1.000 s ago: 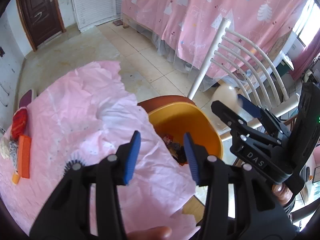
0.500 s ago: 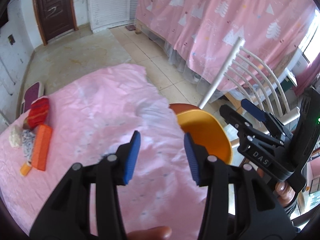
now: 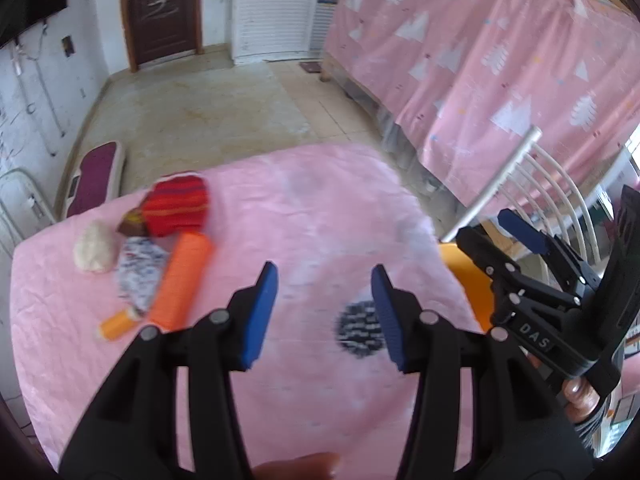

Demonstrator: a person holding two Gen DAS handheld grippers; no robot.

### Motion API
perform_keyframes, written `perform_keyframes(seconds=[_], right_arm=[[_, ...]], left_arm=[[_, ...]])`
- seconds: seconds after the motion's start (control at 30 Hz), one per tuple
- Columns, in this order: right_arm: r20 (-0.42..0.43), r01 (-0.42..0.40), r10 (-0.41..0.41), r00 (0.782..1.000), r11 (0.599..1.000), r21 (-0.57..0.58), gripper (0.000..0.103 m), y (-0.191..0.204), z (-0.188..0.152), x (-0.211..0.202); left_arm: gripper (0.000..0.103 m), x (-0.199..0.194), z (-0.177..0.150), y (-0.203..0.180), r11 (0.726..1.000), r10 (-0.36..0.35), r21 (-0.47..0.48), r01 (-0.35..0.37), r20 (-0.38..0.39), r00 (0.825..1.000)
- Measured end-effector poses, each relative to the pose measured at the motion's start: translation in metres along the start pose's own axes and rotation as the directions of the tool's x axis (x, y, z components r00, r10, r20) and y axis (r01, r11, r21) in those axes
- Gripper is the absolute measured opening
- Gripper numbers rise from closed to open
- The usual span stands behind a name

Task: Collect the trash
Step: 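Move both open tools back over the table, then grasp the white crumpled ball with left tool while right tool grasps red striped sock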

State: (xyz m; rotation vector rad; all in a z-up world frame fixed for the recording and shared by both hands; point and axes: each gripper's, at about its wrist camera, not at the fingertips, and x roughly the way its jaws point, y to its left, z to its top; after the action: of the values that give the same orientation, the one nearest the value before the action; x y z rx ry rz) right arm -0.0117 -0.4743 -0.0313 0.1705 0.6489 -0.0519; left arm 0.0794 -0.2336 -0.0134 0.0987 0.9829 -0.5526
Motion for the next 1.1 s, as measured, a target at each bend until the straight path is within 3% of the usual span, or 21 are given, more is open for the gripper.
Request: perform_keyframes(seconds=[0.17, 0.67, 1.1], right_arm=[[0.002, -0.031, 0.032, 1.000, 0.999, -0.039, 0.063, 0.034, 0.015, 0.012], [-0.098, -0.144, 0.128, 0.987, 0.972, -0.185, 0.063, 0.139, 0.045, 0.067], [-0.173, -0.213, 0.173, 0.970, 0.946, -0.244, 0.063, 0.192, 0.061, 0.125]], left_arm=[[0.046, -0.010, 0.001, 0.038, 0.999, 0.026, -0.044, -0.025, 0.019, 0.999], [0.047, -0.014, 0.012, 0.134, 0.977, 0.144, -0.163, -0.137, 0.030, 0.989], [0.048, 0.015, 0.018, 0.199, 0.927, 0.270, -0.265, -0.267, -0.024, 0.962]])
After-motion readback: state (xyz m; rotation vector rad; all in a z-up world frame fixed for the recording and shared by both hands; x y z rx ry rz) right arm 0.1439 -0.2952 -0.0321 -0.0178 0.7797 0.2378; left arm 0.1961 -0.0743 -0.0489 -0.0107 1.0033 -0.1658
